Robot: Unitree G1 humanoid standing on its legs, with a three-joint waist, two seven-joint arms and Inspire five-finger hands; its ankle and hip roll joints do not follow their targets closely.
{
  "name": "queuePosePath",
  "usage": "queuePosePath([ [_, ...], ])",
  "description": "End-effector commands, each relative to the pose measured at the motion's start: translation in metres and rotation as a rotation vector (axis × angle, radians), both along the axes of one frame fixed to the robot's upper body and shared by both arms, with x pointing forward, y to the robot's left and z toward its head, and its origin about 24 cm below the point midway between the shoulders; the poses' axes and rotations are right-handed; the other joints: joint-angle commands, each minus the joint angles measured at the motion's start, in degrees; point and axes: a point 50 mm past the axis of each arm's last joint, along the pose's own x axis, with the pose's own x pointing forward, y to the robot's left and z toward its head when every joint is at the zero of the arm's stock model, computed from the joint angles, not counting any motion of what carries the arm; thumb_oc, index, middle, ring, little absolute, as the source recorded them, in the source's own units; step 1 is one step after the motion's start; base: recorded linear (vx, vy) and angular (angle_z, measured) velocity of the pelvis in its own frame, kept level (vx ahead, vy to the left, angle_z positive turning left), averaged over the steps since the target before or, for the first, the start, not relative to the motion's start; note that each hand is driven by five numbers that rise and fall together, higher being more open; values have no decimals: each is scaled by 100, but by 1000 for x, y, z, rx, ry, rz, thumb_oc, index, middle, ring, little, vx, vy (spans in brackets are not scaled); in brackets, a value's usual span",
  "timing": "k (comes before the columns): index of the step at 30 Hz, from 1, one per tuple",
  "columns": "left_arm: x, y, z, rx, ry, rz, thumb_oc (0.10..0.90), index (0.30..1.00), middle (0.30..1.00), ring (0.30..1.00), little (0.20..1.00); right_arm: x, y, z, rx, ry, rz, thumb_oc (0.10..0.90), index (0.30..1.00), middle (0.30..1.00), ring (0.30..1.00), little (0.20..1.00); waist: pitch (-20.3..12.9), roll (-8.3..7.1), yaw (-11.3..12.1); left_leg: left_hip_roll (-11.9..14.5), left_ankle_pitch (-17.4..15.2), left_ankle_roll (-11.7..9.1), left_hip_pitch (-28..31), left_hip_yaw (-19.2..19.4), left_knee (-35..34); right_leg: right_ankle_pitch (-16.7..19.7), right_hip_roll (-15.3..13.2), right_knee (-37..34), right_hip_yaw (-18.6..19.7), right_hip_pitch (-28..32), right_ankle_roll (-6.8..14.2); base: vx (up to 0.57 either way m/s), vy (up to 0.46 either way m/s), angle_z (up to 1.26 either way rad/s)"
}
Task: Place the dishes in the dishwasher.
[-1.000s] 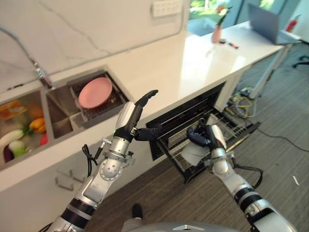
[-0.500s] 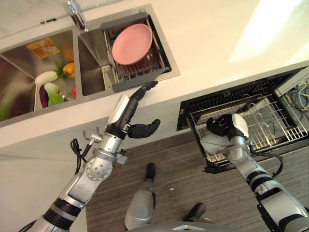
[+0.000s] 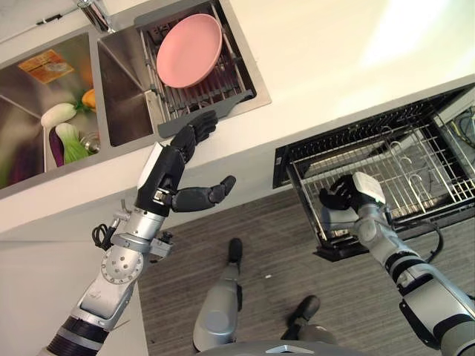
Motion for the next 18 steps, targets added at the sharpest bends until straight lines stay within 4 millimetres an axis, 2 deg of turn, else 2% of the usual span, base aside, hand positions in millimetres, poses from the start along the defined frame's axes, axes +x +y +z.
queuePosePath([
  [1,-49,8,-118,115,685,-80,800,900,900,900,900,30,12,57,-28,-210,104,800,900,900,900,900,-68,61,-60,260,-652,-291,375,135,19,-26,-164,61,351,-497,156,2,-9,-4],
  [6,-42,8,-111,65,663,-84,800,900,900,900,900,27,21,63,46,-275,124,800,900,900,900,900,-171,53,-141,290,-696,-288,510,172,19,-67,-153,61,376,-390,140,5,-5,-1],
  [9,-33,8,-104,14,619,-42,800,900,900,900,900,17,22,57,150,-313,93,800,900,900,900,900,-315,7,-218,320,-759,-278,692,203,19,-120,-130,61,397,-243,114,28,-24,-2],
  [10,-29,10,-98,-13,582,-11,800,900,900,900,900,10,20,59,221,-362,74,800,900,900,900,900,-409,-43,-281,319,-686,-221,790,314,19,-35,-136,61,321,-172,63,0,0,0],
  [14,-25,11,-96,-47,551,32,800,900,900,900,900,-4,17,61,282,-422,68,800,900,900,900,900,-595,-185,-383,331,-778,-203,1071,395,19,-105,-107,61,352,67,52,45,-18,-6],
  [18,-13,10,-83,-110,449,112,800,900,900,900,900,-30,11,77,378,-553,69,800,900,900,900,900,-902,-392,-619,392,-915,-197,1491,541,19,-195,-53,61,468,359,51,79,-8,-21],
])
